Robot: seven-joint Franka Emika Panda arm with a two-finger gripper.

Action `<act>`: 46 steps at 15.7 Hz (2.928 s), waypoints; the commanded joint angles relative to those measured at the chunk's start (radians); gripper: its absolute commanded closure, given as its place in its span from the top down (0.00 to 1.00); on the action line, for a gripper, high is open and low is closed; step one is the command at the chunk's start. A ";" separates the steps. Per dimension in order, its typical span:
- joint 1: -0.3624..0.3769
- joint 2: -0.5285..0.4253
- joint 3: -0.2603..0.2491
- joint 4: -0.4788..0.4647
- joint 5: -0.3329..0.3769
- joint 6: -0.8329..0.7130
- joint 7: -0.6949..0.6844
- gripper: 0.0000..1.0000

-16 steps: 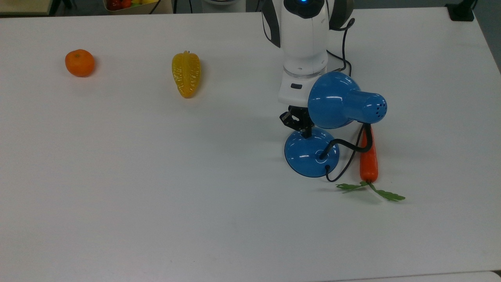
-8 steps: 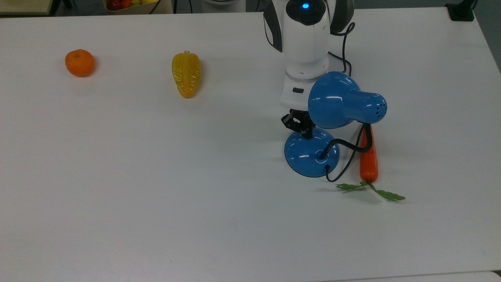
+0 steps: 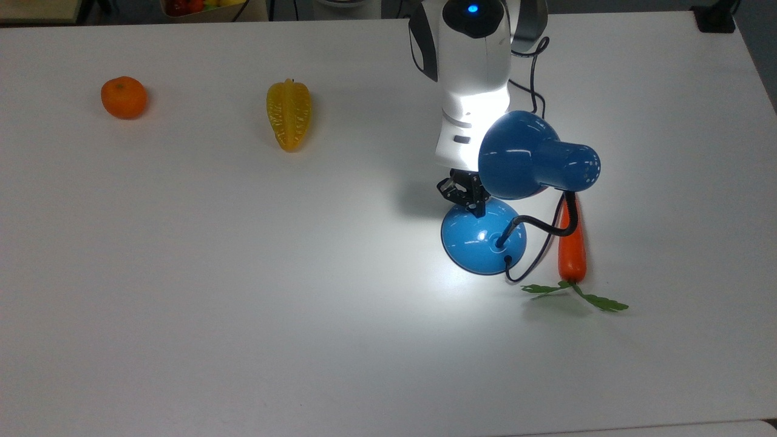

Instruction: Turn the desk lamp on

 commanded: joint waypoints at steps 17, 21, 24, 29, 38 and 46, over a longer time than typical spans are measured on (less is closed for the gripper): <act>-0.098 -0.311 -0.002 -0.083 0.016 -0.494 0.000 0.69; -0.138 -0.421 -0.002 -0.079 0.016 -0.638 -0.001 1.00; -0.171 -0.512 -0.011 -0.075 0.008 -0.769 -0.001 1.00; -0.240 -0.573 -0.051 0.013 0.004 -0.940 -0.001 1.00; -0.213 -0.554 -0.166 0.076 0.004 -0.815 -0.001 1.00; -0.211 -0.552 -0.184 0.075 0.004 -0.775 0.000 1.00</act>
